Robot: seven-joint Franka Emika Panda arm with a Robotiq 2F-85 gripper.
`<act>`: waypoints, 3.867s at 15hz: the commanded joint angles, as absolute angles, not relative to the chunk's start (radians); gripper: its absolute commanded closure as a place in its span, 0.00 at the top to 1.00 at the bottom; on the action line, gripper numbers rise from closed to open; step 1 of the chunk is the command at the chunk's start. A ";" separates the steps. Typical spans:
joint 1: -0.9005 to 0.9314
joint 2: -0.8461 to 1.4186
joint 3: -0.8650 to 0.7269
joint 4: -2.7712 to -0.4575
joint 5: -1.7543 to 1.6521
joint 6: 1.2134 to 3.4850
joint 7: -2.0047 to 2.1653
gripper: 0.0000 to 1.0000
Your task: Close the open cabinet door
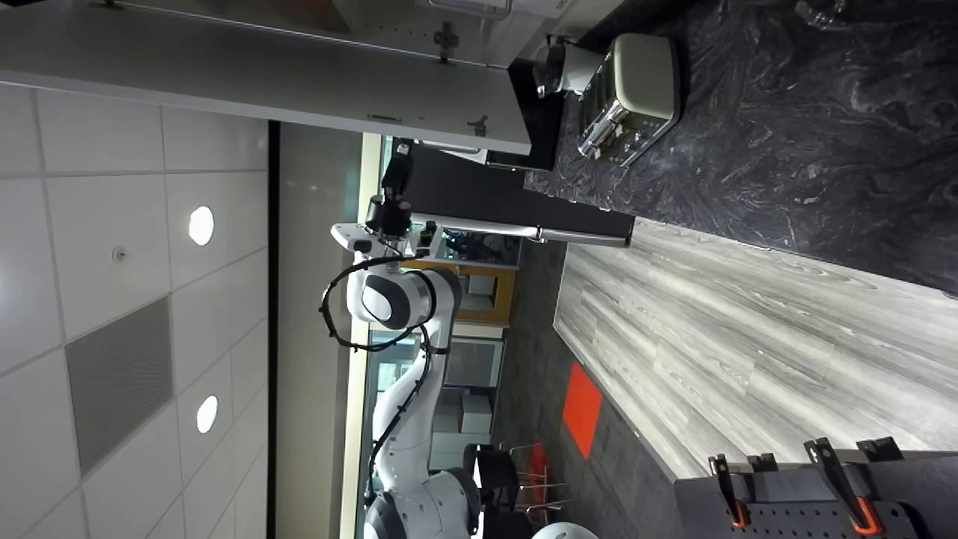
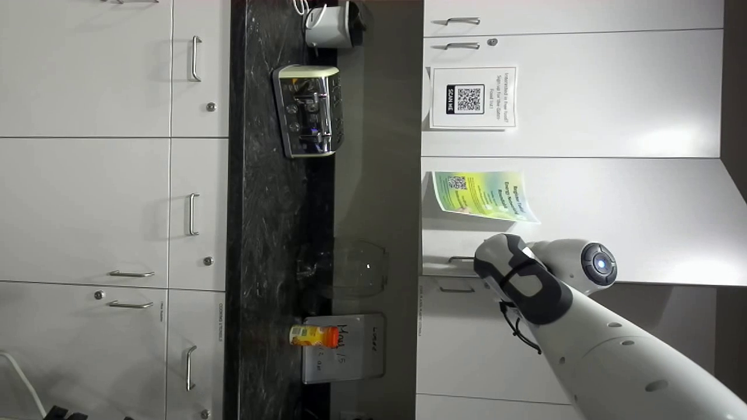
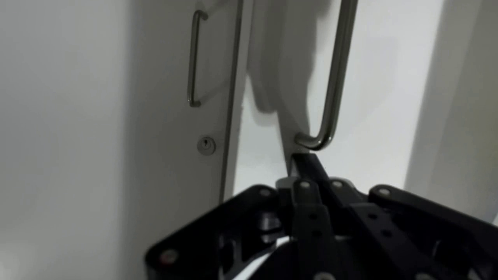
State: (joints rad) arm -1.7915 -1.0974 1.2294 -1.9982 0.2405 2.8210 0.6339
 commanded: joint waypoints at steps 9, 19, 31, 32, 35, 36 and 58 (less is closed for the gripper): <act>-1.929 -1.090 1.219 -1.956 0.226 2.821 0.674 0.00; -1.948 -0.961 1.321 -1.903 0.239 2.970 0.626 0.00; -1.974 -0.847 1.325 -1.852 0.263 2.787 0.682 0.00; -1.977 -0.832 1.328 -1.844 0.263 2.772 0.694 0.00; -1.977 -0.795 1.331 -1.830 0.258 2.749 0.714 0.00; -1.975 -0.775 1.336 -1.826 0.259 2.752 0.719 0.00; -1.049 -0.311 0.891 -1.967 0.269 2.775 0.544 0.00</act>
